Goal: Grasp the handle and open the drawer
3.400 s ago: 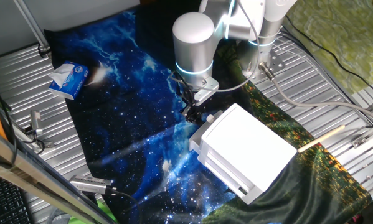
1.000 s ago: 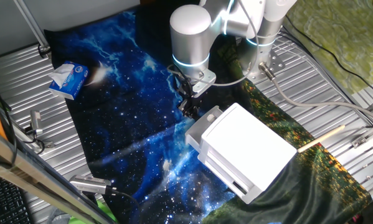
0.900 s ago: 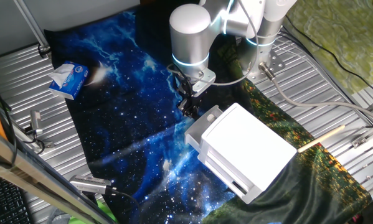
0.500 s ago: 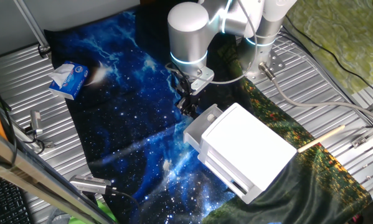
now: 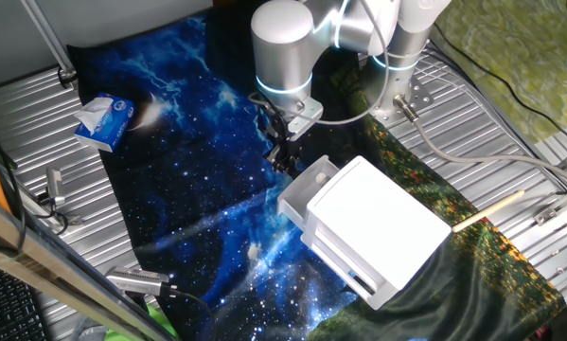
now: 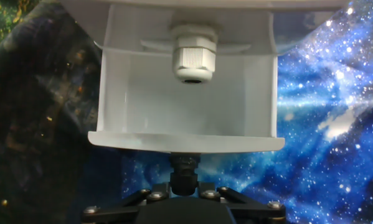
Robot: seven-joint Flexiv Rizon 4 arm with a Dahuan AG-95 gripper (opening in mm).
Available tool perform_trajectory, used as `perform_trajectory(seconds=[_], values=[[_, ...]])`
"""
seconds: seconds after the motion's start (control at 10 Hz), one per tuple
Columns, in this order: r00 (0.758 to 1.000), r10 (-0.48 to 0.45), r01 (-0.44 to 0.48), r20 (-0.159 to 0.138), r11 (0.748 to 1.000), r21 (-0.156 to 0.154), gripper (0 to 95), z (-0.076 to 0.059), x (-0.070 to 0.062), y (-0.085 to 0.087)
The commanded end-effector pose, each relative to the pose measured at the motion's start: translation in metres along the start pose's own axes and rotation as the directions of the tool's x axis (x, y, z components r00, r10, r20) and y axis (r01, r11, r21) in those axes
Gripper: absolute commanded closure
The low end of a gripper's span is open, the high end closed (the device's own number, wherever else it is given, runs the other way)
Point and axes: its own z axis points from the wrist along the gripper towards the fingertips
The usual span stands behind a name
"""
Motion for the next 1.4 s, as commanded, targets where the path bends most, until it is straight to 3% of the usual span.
perform_trajectory(seconds=[0.1, 0.3, 0.5, 0.8, 0.9, 1.2, 1.3, 1.4], values=[[1.0, 0.0, 0.0, 0.005, 1.0, 0.0, 95.0, 0.0025, -0.0003, -0.0005], [1.0, 0.01, -0.01, 0.002, 1.0, -0.006, 95.0, 0.0034, -0.0002, -0.0006], [1.0, 0.004, -0.004, -0.004, 1.0, -0.009, 57.0, 0.0033, -0.0002, -0.0006], [1.0, -0.002, 0.002, -0.005, 1.0, -0.009, 57.0, 0.0032, -0.0001, -0.0005], [1.0, -0.003, 0.003, -0.006, 1.0, -0.009, 38.0, 0.003, 0.0001, -0.0002], [1.0, -0.003, 0.003, -0.006, 1.0, -0.009, 38.0, 0.0005, 0.0018, 0.0014], [1.0, 0.005, -0.005, -0.006, 1.0, -0.009, 57.0, -0.0018, 0.003, 0.0028], [1.0, 0.013, -0.013, -0.006, 1.0, -0.008, 57.0, -0.0029, 0.0034, 0.0033]])
